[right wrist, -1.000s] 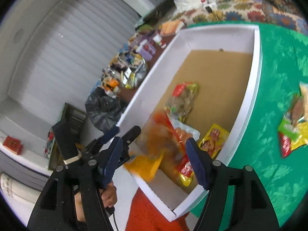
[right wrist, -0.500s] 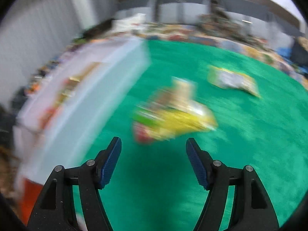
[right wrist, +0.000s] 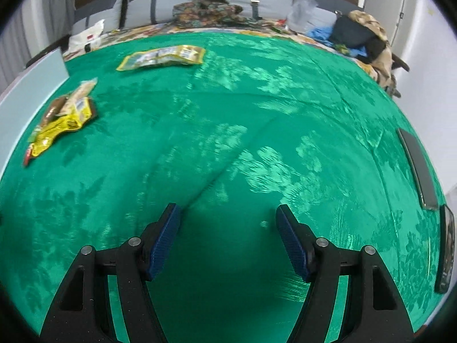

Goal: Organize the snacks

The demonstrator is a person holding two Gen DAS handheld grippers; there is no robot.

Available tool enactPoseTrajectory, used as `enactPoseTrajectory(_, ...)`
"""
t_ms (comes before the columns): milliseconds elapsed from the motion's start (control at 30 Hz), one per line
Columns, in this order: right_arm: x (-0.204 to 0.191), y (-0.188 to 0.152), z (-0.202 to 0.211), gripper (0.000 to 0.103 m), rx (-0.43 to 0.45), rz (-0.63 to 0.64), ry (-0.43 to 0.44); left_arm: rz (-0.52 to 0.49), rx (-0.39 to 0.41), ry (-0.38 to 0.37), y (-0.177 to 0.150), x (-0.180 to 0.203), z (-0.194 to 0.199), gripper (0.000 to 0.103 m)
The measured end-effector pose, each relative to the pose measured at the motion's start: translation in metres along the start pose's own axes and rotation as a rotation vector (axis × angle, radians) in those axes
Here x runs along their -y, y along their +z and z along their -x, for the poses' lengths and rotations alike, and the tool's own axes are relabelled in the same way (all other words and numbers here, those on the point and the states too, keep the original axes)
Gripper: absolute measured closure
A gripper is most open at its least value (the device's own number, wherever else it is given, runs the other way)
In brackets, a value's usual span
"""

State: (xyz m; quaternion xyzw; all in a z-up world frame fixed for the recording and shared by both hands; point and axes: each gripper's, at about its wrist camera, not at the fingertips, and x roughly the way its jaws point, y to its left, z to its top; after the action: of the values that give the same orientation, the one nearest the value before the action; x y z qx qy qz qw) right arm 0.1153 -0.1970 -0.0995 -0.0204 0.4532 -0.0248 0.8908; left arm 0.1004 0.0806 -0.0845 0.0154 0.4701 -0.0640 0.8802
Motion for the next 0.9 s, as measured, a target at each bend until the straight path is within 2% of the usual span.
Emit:
enactPoseTrajectory(200, -0.002, 0.000, -0.003, 0.028, 0.043, 0.001, -0.006, -0.044, -0.010, 0.070, -0.003, 0.001, -0.032, 0.000)
enactPoseTrajectory(333, 0.002, 0.000, -0.007, 0.023, 0.048, -0.019, 0.002, 0.007, 0.001, 0.019, -0.004, -0.009, -0.033, 0.000)
enactPoseTrajectory(567, 0.008, 0.000, -0.009, 0.017, 0.034, -0.058, 0.010, 0.004, 0.021, 0.020, -0.004, -0.008, -0.034, 0.000)
enactPoseTrajectory(900, 0.008, 0.000, -0.009, 0.015, 0.032, -0.066, 0.008, 0.004, 0.022, 0.020, -0.005, -0.007, -0.034, 0.000)
